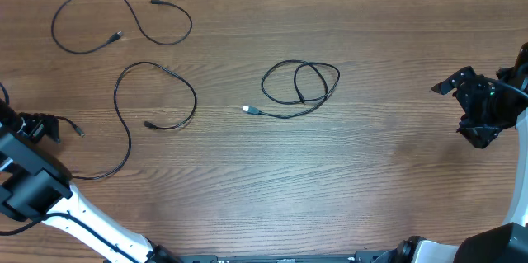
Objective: Untangle cables
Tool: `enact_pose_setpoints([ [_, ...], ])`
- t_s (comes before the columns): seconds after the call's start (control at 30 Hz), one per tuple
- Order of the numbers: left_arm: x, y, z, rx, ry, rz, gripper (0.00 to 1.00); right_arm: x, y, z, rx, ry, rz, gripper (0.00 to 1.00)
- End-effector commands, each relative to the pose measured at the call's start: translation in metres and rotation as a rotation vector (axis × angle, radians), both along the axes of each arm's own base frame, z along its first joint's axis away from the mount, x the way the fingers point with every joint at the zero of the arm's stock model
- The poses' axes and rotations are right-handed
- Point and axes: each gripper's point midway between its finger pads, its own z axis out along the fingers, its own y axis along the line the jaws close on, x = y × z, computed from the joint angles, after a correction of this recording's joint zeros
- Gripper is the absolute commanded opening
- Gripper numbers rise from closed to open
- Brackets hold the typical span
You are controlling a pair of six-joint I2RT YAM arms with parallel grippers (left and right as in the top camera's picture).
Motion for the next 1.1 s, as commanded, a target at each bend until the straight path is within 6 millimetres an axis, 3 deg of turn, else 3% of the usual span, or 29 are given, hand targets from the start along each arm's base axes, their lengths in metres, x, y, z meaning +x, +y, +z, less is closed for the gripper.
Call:
enact_pose_setpoints([
  [0.0,0.011,-0.009,-0.007,-0.058,-0.066,-0.086,1.00,0.003,-0.003,0.008,-0.017,-0.027,0.002,1.00],
  [0.57,0.035,0.026,-0.034,0.055,-0.185,-0.218,1.00,0.003,-0.003,0.008,-0.017,-0.027,0.002,1.00],
  [0.8,0.014,0.044,-0.059,0.119,-0.154,-0.103,1.00,0.003,-0.003,0.008,-0.017,-0.027,0.002,1.00],
  [0.97,0.002,0.064,-0.062,0.152,-0.174,-0.052,1.00,0.003,-0.003,0.008,-0.017,-0.027,0.002,1.00],
  [1.07,-0.011,0.077,-0.063,0.165,-0.182,-0.008,0.95,0.003,-0.003,0.008,-0.017,-0.027,0.002,1.00],
])
